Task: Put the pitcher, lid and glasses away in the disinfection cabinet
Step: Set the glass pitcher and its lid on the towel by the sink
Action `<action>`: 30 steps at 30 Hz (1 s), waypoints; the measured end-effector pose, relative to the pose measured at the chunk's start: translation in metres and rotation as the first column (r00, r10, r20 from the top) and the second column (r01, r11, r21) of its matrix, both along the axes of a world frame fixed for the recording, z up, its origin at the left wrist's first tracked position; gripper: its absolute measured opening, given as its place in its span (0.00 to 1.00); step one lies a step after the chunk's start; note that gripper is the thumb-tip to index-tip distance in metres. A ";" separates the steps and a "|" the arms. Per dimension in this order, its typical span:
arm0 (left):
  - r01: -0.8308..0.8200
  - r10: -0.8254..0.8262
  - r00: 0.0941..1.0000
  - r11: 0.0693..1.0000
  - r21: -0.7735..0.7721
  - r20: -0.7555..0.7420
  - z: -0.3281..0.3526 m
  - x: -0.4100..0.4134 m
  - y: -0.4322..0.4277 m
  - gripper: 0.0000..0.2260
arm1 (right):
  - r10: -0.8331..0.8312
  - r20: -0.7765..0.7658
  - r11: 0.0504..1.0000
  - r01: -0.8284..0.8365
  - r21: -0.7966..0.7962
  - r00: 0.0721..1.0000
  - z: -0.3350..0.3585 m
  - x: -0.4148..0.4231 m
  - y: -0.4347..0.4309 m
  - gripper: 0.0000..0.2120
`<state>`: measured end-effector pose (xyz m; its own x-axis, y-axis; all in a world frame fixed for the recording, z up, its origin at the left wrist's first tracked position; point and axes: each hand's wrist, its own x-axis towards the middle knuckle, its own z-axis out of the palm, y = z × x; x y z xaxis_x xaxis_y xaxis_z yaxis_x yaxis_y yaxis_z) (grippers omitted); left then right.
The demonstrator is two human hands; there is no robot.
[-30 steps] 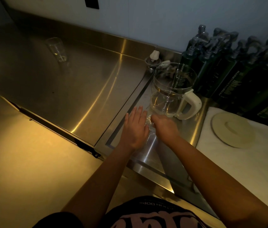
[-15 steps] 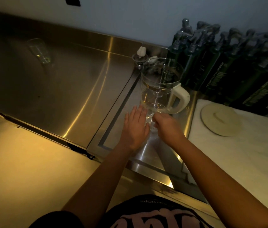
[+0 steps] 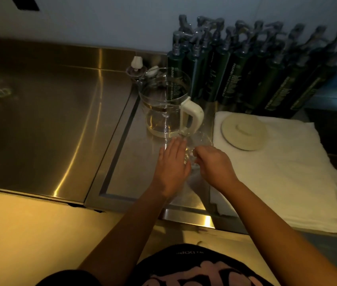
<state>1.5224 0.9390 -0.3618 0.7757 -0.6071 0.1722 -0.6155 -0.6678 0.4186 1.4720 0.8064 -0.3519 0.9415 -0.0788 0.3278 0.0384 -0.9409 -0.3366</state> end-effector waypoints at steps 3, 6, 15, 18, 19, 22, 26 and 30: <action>0.062 -0.062 0.998 0.998 -0.006 0.017 0.000 -0.004 -0.015 0.25 | -0.060 0.016 0.998 0.060 -0.001 0.998 0.001 -0.011 -0.013 0.10; 0.117 -0.117 0.993 0.992 -0.040 -0.004 0.001 -0.010 -0.032 0.26 | -0.116 0.033 0.993 0.117 -0.010 0.993 0.002 -0.023 -0.027 0.10; 0.286 -0.286 0.958 0.958 0.005 -0.006 0.002 -0.025 -0.080 0.27 | -0.272 0.007 0.962 0.272 0.010 0.962 -0.006 -0.057 -0.060 0.09; 0.327 -0.326 0.945 0.944 0.049 -0.021 -0.002 -0.028 -0.092 0.27 | -0.304 -0.012 0.953 0.304 0.012 0.953 -0.011 -0.068 -0.068 0.09; 0.337 -0.336 0.942 0.940 0.062 -0.023 -0.003 -0.029 -0.095 0.27 | -0.305 -0.012 0.952 0.305 0.011 0.952 -0.013 -0.071 -0.070 0.10; 0.348 -0.346 0.937 0.936 0.048 -0.049 -0.005 -0.031 -0.102 0.28 | -0.305 -0.027 0.951 0.306 0.035 0.952 -0.018 -0.076 -0.076 0.09; 0.346 -0.343 0.937 0.938 0.033 -0.068 -0.004 -0.034 -0.112 0.29 | -0.344 -0.010 0.937 0.344 0.059 0.939 -0.019 -0.079 -0.084 0.07; 0.369 -0.365 0.927 0.929 0.028 -0.091 -0.001 -0.035 -0.121 0.30 | -0.364 -0.007 0.929 0.363 0.067 0.932 -0.018 -0.083 -0.092 0.08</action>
